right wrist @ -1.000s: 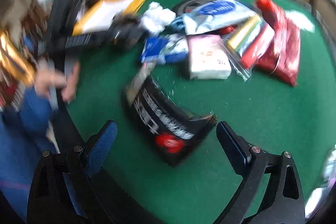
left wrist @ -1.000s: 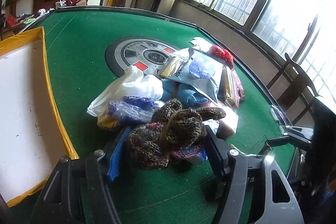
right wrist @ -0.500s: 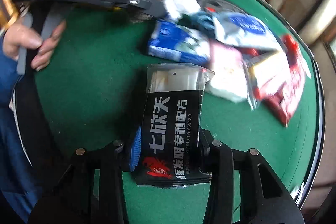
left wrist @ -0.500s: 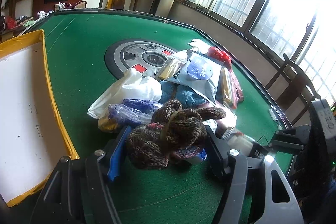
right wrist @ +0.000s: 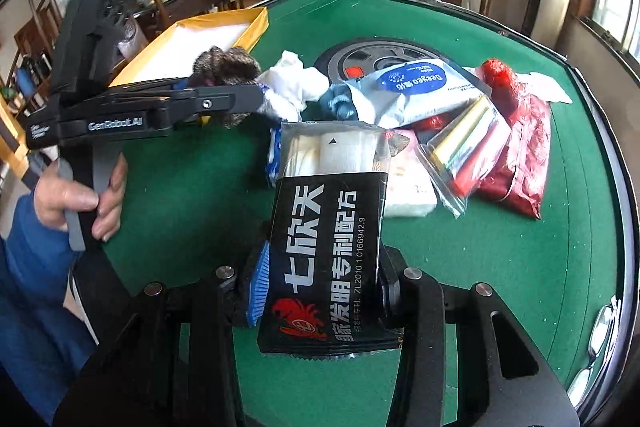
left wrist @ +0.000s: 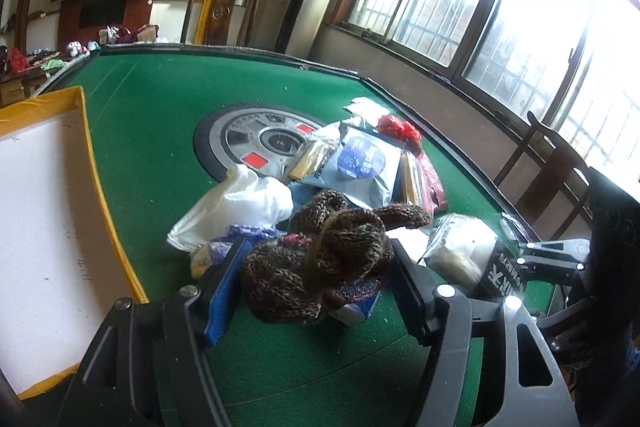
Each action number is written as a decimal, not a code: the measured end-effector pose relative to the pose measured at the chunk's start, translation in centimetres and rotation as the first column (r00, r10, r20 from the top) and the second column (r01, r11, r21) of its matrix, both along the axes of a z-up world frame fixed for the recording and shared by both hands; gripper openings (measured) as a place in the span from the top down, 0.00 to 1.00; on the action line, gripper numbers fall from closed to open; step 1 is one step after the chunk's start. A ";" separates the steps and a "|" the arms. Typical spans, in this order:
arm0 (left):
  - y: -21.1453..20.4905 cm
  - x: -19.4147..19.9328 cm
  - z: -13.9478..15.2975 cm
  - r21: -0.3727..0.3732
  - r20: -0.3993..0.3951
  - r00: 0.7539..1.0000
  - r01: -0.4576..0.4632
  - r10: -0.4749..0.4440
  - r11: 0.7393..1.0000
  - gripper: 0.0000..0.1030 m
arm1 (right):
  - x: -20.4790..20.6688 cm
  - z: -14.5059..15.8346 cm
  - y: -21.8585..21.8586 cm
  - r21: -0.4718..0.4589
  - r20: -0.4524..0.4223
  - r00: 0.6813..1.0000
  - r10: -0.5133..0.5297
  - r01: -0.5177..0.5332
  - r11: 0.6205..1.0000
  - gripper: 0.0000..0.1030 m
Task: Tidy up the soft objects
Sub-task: 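Grasp and lift knitted toy with left gripper while right gripper lifts black pouch, then lower toy into white box, open left gripper while right gripper releases pouch there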
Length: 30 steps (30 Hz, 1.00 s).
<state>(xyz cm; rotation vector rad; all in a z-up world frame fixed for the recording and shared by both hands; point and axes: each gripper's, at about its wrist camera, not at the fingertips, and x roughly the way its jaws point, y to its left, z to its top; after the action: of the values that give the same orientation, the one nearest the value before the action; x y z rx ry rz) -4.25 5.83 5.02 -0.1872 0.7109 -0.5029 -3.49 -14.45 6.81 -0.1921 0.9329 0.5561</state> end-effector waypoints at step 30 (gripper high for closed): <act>21.0 11.4 2.9 -0.018 -0.191 0.819 -0.555 0.542 0.832 0.34 | 14.6 3.6 23.9 0.155 -0.158 0.987 0.037 -0.012 0.988 0.60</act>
<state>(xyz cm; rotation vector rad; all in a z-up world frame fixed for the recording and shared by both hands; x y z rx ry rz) 7.14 26.87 7.90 -0.4965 0.7736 0.0486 11.11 9.41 10.41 -0.0202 1.0401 0.6707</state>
